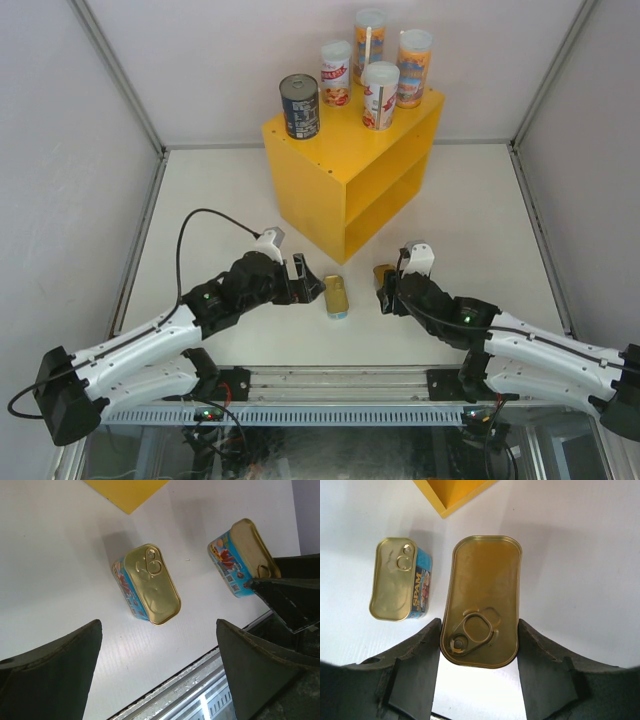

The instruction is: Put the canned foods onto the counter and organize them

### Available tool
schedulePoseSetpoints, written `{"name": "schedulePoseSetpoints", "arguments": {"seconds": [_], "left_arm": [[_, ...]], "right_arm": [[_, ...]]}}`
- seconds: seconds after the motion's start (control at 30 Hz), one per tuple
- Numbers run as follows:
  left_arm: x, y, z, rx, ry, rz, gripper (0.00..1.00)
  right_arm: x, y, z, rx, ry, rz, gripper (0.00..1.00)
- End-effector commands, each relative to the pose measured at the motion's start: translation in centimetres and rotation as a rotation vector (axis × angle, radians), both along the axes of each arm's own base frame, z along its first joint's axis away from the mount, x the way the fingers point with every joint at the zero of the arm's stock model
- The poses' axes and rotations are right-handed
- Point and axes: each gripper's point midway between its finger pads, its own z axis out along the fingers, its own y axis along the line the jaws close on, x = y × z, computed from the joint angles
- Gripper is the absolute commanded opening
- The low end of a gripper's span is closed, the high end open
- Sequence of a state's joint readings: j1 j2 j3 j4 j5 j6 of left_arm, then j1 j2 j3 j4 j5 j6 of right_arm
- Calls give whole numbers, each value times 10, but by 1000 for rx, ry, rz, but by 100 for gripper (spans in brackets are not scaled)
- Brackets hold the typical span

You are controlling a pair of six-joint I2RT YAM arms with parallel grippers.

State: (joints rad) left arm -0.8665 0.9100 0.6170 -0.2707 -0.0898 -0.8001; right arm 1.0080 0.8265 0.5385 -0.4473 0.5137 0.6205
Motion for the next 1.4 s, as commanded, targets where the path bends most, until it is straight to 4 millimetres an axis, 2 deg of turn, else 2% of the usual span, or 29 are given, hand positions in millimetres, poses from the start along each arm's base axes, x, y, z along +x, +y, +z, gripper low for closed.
{"name": "schedulePoseSetpoints", "arguments": {"seconds": [0.0,0.23,0.43,1.2,1.37], "left_arm": [[4,-7,15,-26,-38,-21,98],[5,-5,12,-21,-33,-21,98],[8,-4,10,-22,-30,-15,98],[20,-1,6,-25,-20,-16,98],[22,-2,7,-29,-22,-14,98]], "right_arm": [[12,9,43,86,-95,-5,34],[10,6,59,106,-117,1,32],[9,6,86,137,-161,15,31],[13,10,225,186,-369,107,29],[14,11,250,194,-408,125,29]]}}
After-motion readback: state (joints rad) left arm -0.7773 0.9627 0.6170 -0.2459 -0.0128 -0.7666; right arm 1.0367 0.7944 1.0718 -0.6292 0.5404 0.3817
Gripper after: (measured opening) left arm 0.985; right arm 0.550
